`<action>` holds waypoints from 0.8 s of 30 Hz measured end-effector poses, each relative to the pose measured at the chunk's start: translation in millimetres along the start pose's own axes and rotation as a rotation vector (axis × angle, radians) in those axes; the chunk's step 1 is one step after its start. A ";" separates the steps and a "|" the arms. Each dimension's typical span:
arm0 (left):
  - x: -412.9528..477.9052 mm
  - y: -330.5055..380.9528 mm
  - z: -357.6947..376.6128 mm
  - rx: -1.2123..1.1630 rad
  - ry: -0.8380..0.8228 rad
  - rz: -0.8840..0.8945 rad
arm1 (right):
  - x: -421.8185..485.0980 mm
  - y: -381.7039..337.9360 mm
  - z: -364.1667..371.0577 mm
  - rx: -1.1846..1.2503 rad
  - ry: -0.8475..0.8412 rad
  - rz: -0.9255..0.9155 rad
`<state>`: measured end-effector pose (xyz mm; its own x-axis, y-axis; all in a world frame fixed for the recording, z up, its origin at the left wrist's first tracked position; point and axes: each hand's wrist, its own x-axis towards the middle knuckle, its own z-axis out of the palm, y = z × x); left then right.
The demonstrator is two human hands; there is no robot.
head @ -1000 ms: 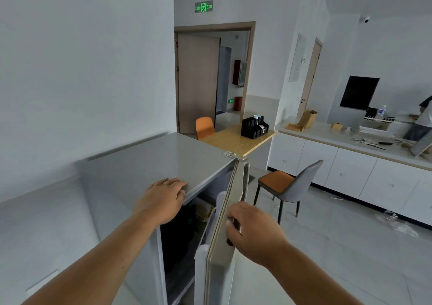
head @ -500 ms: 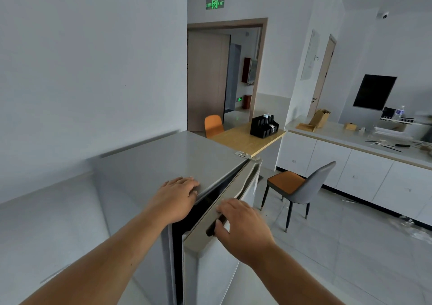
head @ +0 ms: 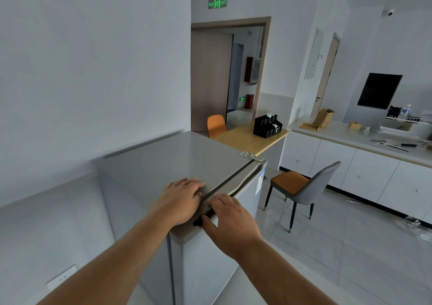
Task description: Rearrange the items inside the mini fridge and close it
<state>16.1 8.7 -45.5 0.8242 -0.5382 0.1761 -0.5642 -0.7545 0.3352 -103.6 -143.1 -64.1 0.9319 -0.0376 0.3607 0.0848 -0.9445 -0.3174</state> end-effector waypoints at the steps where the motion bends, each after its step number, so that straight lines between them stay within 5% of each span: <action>1: 0.6 0.4 -0.2 0.000 0.000 0.002 | 1.3 -0.2 0.2 -0.002 0.002 0.004; 17: -4.4 4.8 -2.0 0.040 0.057 0.042 | 5.3 8.7 -15.8 -0.092 -0.042 -0.063; 24: -7.7 39.9 -7.7 -0.016 0.003 0.074 | -5.9 39.7 -53.0 -0.121 -0.031 0.061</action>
<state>-12.4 -14.4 -26.4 0.7803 -0.5914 0.2034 -0.6230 -0.7065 0.3358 -124.4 -197.7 -32.4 0.9446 -0.0876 0.3164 -0.0136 -0.9734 -0.2288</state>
